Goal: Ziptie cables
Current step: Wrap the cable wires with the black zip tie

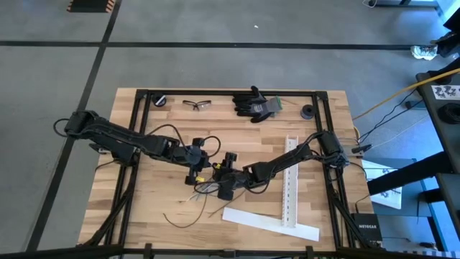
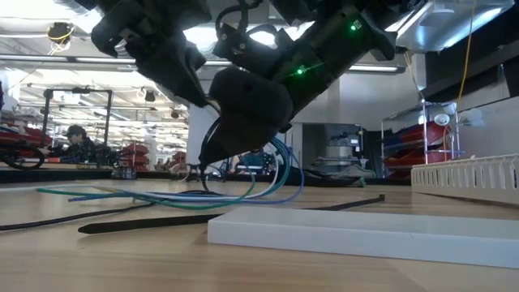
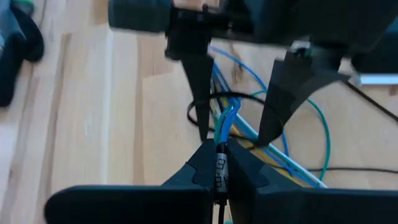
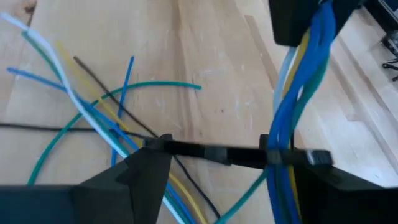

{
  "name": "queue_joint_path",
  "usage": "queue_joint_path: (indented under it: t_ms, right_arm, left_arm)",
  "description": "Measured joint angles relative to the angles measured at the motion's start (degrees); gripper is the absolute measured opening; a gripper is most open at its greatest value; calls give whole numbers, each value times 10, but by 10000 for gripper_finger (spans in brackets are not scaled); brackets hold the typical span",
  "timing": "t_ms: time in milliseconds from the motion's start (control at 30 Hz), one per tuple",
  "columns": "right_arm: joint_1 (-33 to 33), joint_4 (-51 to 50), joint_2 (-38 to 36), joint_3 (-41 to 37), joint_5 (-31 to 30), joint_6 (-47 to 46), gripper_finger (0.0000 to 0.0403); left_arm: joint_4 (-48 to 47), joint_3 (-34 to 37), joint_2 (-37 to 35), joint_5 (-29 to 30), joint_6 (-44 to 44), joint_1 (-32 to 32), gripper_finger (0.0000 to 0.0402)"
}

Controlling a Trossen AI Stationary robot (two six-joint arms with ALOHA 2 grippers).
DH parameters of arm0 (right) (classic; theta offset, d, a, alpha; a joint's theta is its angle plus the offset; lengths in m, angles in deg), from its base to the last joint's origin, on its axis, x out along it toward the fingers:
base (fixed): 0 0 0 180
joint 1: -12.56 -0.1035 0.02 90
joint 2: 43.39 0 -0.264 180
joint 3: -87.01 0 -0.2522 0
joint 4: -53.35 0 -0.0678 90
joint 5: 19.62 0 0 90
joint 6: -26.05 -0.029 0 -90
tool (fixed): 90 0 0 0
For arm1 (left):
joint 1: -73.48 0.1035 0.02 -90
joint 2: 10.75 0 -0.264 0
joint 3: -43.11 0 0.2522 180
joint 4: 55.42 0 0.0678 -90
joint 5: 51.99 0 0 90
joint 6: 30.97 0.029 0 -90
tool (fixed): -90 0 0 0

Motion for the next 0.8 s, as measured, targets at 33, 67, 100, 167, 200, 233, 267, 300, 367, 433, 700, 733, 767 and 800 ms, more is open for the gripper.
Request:
queue_joint_path:
  t_ms: [33, 67, 100, 167, 200, 233, 267, 300, 367, 433, 700, 733, 767, 800]
  right_arm:
    - [0, -3, -1, 0, 5, 3, 236]
    - [0, -4, -1, 0, 7, 3, 238]
    - [0, -5, -2, 0, 8, 3, 238]
    - [1, -5, -2, 0, 7, 3, 239]
    - [3, -5, -2, 0, 7, 3, 239]
    - [5, -5, -2, 0, 8, 2, 239]
    - [7, -6, -2, 0, 11, -1, 239]
    - [9, -6, -2, 0, 16, -9, 239]
    - [13, -7, -2, 2, 23, -26, 239]
    - [13, -9, -2, 9, 31, -38, 239]
    - [17, -29, -3, 17, 56, -97, 239]
    - [20, -33, -3, 17, 60, -102, 239]
    - [23, -35, -3, 17, 68, -105, 239]
    - [24, -37, -3, 17, 75, -112, 239]
  left_arm:
    - [-6, 0, 0, 0, 0, 0, 2]
    - [-9, 0, 0, 0, 2, 0, 2]
    - [-9, 0, 0, 0, 5, 0, 2]
    - [-9, 0, 0, 0, 9, 2, 2]
    - [-9, 0, 0, 0, 10, 2, 2]
    - [-9, 0, 0, 0, 10, 2, 2]
    - [-9, 0, 0, 0, 8, 2, 2]
    - [-9, 0, 0, 0, 8, 2, 2]
    - [-11, 0, 0, 1, 12, 1, 2]
    - [-15, 0, 0, 1, 22, 1, 2]
    - [-4, 0, 0, 0, 38, 1, 2]
    - [-5, 0, 0, 0, 37, 1, 2]
    - [-7, 0, 0, 1, 36, 1, 2]
    - [-8, 0, 0, 1, 33, 1, 2]
